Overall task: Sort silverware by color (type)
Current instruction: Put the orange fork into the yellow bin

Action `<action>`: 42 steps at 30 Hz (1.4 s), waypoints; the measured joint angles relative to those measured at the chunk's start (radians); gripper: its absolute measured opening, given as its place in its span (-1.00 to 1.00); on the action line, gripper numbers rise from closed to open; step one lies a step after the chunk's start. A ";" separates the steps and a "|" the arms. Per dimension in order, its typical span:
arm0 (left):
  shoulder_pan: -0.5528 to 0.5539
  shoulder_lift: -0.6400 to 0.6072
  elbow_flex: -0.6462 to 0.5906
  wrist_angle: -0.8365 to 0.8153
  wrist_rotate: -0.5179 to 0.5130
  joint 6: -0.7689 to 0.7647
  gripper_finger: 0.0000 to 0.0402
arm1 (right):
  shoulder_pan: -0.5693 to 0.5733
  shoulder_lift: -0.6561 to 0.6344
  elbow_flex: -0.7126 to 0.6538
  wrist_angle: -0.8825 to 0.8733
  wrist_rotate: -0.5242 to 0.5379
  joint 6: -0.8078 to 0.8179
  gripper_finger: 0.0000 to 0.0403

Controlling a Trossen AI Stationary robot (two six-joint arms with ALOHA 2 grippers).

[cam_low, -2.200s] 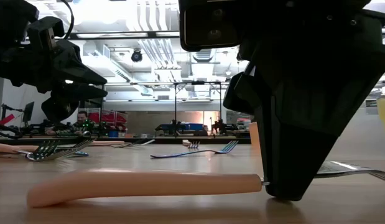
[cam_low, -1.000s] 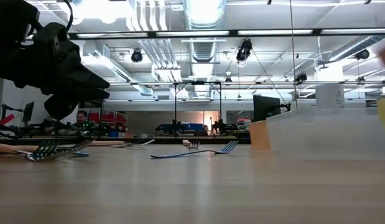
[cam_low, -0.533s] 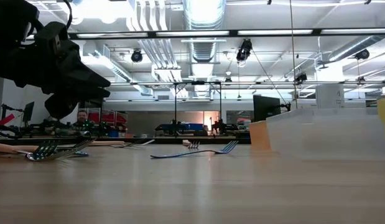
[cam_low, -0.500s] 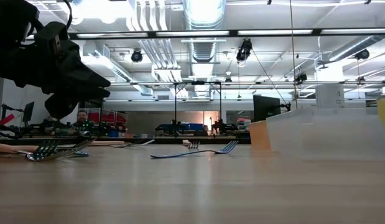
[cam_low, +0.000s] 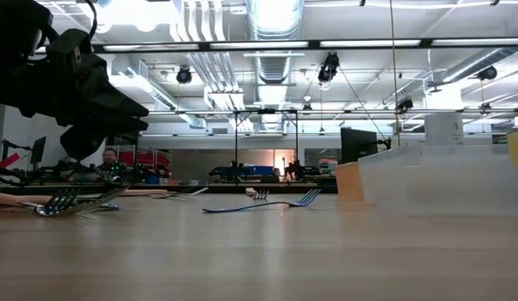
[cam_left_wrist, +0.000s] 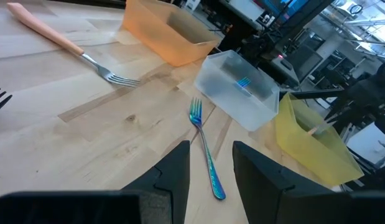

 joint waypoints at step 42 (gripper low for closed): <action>0.001 0.000 0.000 0.008 -0.125 -0.067 -0.49 | -1.089 0.031 0.026 0.686 0.086 -1.278 -0.59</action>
